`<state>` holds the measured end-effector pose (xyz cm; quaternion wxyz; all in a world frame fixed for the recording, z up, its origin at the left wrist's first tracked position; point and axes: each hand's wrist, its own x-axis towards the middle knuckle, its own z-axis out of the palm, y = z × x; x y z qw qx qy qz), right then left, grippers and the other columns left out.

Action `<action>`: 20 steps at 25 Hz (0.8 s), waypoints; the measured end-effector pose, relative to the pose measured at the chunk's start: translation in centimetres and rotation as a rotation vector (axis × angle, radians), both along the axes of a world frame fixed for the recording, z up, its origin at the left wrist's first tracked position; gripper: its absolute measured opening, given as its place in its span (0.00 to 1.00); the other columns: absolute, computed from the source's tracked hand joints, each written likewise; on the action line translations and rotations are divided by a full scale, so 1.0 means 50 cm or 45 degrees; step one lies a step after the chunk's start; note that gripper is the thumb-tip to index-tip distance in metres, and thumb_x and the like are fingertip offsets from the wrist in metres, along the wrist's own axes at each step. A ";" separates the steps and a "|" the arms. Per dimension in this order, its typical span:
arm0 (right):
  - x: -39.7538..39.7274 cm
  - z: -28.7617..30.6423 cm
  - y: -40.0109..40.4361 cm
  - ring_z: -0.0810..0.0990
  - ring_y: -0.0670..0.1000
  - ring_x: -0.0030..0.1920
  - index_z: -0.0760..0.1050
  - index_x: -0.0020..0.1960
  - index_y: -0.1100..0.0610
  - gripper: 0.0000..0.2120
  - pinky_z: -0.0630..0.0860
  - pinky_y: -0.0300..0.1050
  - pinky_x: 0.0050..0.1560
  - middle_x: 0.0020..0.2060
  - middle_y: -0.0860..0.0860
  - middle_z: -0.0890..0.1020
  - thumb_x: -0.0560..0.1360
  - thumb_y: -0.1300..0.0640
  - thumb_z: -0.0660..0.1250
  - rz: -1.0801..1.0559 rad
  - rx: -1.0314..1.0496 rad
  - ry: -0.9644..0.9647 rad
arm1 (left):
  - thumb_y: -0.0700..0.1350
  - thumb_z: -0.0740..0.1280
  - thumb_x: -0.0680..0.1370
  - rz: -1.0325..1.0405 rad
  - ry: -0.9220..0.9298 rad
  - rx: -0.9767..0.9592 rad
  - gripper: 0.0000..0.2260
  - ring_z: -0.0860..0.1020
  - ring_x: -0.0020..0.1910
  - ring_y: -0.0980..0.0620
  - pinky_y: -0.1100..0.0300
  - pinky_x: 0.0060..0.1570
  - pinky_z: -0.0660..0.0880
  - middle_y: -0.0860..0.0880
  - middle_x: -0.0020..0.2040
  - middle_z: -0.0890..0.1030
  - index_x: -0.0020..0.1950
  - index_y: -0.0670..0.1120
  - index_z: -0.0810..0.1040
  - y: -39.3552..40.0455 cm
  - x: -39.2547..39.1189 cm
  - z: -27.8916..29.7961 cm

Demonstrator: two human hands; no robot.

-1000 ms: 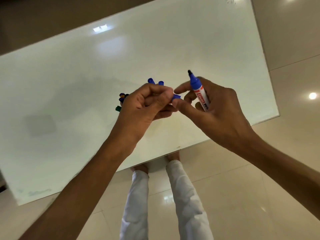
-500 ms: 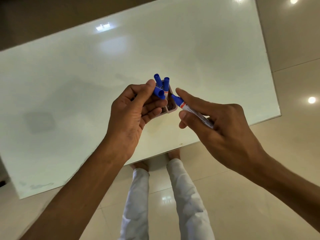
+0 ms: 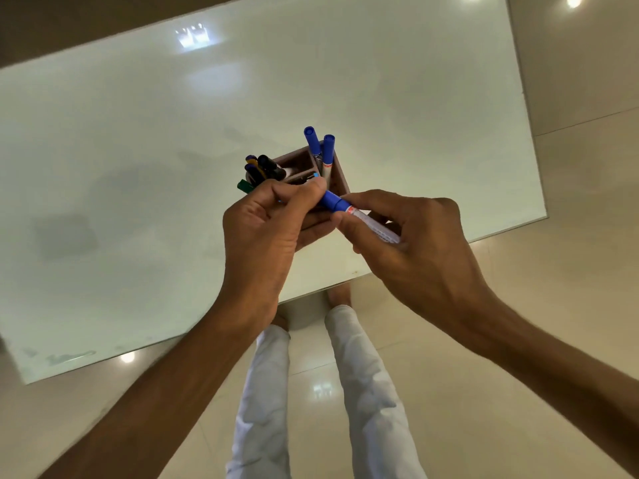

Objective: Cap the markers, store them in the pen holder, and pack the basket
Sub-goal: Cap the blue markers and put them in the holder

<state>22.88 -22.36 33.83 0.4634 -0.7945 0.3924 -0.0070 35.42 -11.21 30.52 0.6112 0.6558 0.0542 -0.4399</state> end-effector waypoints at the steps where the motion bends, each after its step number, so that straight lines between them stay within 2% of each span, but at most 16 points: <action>1: 0.000 -0.005 0.014 0.82 0.42 0.42 0.85 0.62 0.51 0.14 0.78 0.31 0.39 0.36 0.44 0.84 0.81 0.46 0.70 -0.013 0.005 -0.006 | 0.40 0.74 0.81 0.018 -0.040 0.031 0.04 0.90 0.48 0.45 0.57 0.47 0.86 0.44 0.49 0.90 0.49 0.40 0.86 0.003 -0.007 -0.003; 4: 0.011 -0.027 0.052 0.80 0.42 0.43 0.86 0.59 0.53 0.13 0.74 0.28 0.37 0.37 0.48 0.86 0.82 0.47 0.69 -0.089 0.013 0.040 | 0.40 0.72 0.81 0.047 -0.128 0.158 0.06 0.89 0.50 0.47 0.54 0.53 0.86 0.43 0.50 0.90 0.51 0.37 0.87 0.002 -0.019 -0.017; 8: 0.023 -0.058 0.088 0.79 0.35 0.38 0.86 0.61 0.53 0.13 0.70 0.24 0.34 0.36 0.44 0.83 0.82 0.48 0.70 -0.263 0.047 0.027 | 0.40 0.70 0.81 0.050 -0.114 0.215 0.07 0.89 0.50 0.45 0.52 0.54 0.86 0.42 0.50 0.90 0.52 0.39 0.87 0.001 -0.024 -0.042; 10: 0.030 -0.072 0.109 0.79 0.40 0.35 0.86 0.60 0.52 0.12 0.68 0.27 0.31 0.33 0.44 0.82 0.82 0.49 0.69 -0.312 0.041 0.010 | 0.39 0.69 0.81 0.075 -0.071 0.212 0.07 0.89 0.50 0.45 0.51 0.53 0.86 0.42 0.49 0.90 0.50 0.40 0.87 0.001 -0.015 -0.052; 12: 0.022 -0.080 0.115 0.78 0.47 0.34 0.85 0.56 0.53 0.11 0.69 0.33 0.34 0.34 0.47 0.82 0.83 0.48 0.67 -0.355 0.010 0.052 | 0.40 0.68 0.81 0.018 -0.026 0.173 0.08 0.90 0.50 0.45 0.52 0.54 0.86 0.43 0.48 0.90 0.50 0.42 0.88 -0.006 -0.004 -0.058; 14: 0.015 -0.085 0.094 0.74 0.48 0.38 0.81 0.53 0.56 0.13 0.67 0.37 0.37 0.41 0.51 0.79 0.84 0.47 0.65 -0.291 -0.051 0.111 | 0.44 0.69 0.83 -0.109 -0.080 0.164 0.09 0.89 0.52 0.50 0.54 0.56 0.85 0.46 0.50 0.91 0.53 0.44 0.89 0.002 0.012 -0.055; 15: 0.009 -0.083 0.067 0.73 0.48 0.40 0.79 0.54 0.57 0.14 0.66 0.36 0.38 0.45 0.52 0.77 0.84 0.46 0.64 -0.273 -0.115 0.152 | 0.46 0.68 0.84 -0.145 -0.112 0.155 0.10 0.89 0.53 0.52 0.55 0.57 0.85 0.48 0.51 0.91 0.55 0.45 0.89 0.005 0.018 -0.053; 16: 0.007 -0.082 0.032 0.74 0.46 0.41 0.78 0.57 0.58 0.15 0.66 0.33 0.38 0.45 0.52 0.77 0.85 0.46 0.63 -0.289 -0.178 0.173 | 0.48 0.68 0.85 -0.130 -0.137 0.150 0.11 0.89 0.54 0.52 0.55 0.58 0.85 0.48 0.52 0.90 0.57 0.44 0.89 0.008 0.023 -0.052; 18: 0.022 -0.075 -0.037 0.76 0.40 0.34 0.77 0.60 0.60 0.14 0.68 0.28 0.36 0.38 0.49 0.79 0.85 0.49 0.63 -0.399 -0.207 0.084 | 0.49 0.65 0.86 0.020 -0.151 0.173 0.15 0.89 0.53 0.50 0.54 0.58 0.85 0.46 0.52 0.90 0.56 0.41 0.88 0.025 0.045 -0.046; 20: 0.048 -0.072 -0.076 0.80 0.40 0.34 0.76 0.63 0.62 0.15 0.76 0.29 0.39 0.39 0.49 0.81 0.85 0.51 0.64 -0.408 -0.218 0.019 | 0.50 0.62 0.87 0.168 -0.130 0.214 0.18 0.90 0.51 0.48 0.54 0.56 0.85 0.45 0.49 0.90 0.52 0.40 0.87 0.050 0.073 -0.042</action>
